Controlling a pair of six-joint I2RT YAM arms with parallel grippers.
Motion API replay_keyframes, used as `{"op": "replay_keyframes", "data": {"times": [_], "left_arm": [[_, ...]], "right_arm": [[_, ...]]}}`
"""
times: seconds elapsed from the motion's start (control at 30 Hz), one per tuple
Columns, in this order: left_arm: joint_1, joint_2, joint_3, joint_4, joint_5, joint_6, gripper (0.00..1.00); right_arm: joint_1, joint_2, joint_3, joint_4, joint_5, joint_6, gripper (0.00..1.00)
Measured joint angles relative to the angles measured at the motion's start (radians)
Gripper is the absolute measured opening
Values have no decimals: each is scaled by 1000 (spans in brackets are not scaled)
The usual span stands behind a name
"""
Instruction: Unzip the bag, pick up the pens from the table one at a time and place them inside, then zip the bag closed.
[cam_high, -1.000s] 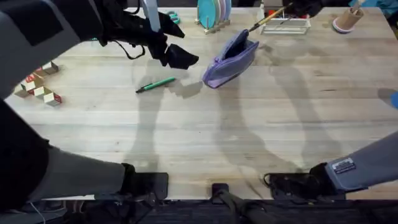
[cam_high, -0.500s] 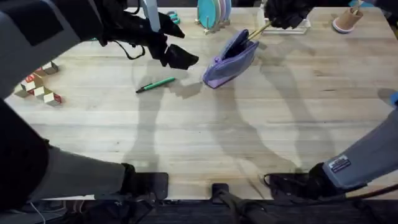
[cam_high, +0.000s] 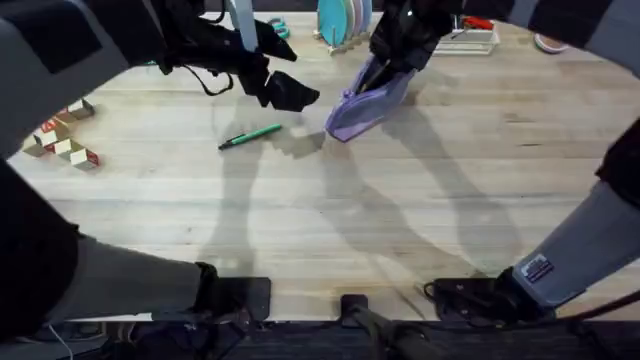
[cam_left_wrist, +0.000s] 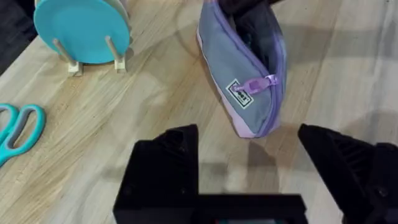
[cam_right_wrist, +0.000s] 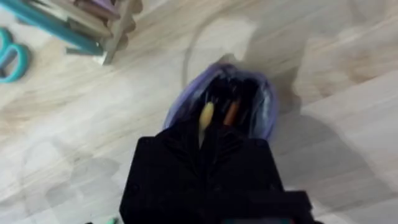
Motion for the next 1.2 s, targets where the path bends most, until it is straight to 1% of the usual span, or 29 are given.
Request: {"op": "replay_keyframes", "data": {"times": [0.17, 0.37, 0.43, 0.5, 0.57, 0.6, 0.67, 0.7, 1.2], "left_arm": [[0, 0, 0, 0, 0, 0, 994], [0, 0, 0, 0, 0, 0, 994], [0, 0, 0, 0, 0, 0, 994], [0, 0, 0, 0, 0, 0, 994], [0, 0, 0, 0, 0, 0, 994], [0, 0, 0, 0, 0, 0, 994], [0, 0, 0, 0, 0, 0, 994], [0, 0, 0, 0, 0, 0, 994], [0, 0, 0, 0, 0, 0, 994]], "right_arm": [[25, 0, 0, -3, -1, 34, 31], [27, 0, 0, -4, -3, 48, 32], [27, 0, 0, -4, -3, 53, 87], [27, 0, 0, -4, -3, 60, 255], [27, 0, 0, -5, -3, 61, 536], [27, 0, 0, -6, -3, 61, 693], [27, 0, 0, -8, -3, 60, 953], [27, 0, 0, -9, -3, 62, 983], [27, 0, 0, -10, -3, 61, 996]]}}
